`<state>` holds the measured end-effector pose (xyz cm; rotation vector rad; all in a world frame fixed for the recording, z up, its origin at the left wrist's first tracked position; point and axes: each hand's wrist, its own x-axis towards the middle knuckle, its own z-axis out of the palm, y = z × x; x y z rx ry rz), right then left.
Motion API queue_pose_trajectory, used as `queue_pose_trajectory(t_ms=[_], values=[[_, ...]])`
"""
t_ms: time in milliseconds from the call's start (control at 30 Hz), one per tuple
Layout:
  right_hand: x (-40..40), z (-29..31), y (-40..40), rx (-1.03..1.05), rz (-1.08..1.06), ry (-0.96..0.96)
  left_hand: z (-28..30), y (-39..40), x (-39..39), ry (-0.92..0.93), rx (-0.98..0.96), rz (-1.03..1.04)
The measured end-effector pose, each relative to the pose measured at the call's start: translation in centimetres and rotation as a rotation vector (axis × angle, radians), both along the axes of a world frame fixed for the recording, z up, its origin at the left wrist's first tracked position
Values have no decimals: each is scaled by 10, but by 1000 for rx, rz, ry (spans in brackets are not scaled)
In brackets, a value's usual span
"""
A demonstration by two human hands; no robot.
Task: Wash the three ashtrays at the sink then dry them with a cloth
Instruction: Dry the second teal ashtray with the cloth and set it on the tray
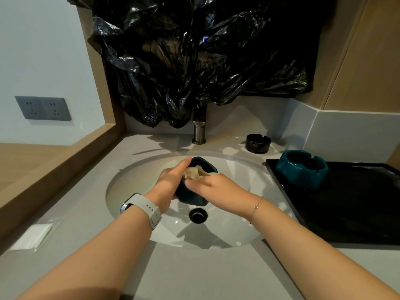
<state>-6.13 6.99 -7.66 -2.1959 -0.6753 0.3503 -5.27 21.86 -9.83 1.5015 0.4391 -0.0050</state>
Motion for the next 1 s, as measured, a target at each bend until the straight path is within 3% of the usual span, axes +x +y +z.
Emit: queue_pose_trajectory(t_ms=[100, 167, 333, 567, 667, 767, 833, 900, 1000], values=[[1, 1, -3, -13, -24, -165, 0, -2, 2, 0, -8, 22], [3, 3, -5, 152, -101, -193, 1, -3, 2, 11, -17, 30], [19, 25, -20, 670, -420, 48, 1, 6, 5, 49, -29, 90], [27, 25, -30, 818, -483, 59, -4, 7, 3, 102, -51, 81], [20, 21, -11, 545, -283, 238, -3, 5, -1, 93, -39, 81], [12, 12, 3, 264, -213, 337, 3, 3, -4, 66, -28, 115], [15, 0, 1, 258, -219, 146, 7, 1, -5, 45, -20, 108], [20, -6, -8, 258, -368, -33, 8, -4, -6, 26, 5, 83], [35, -8, -14, 226, -475, -97, 8, -12, -5, 6, 97, 23]])
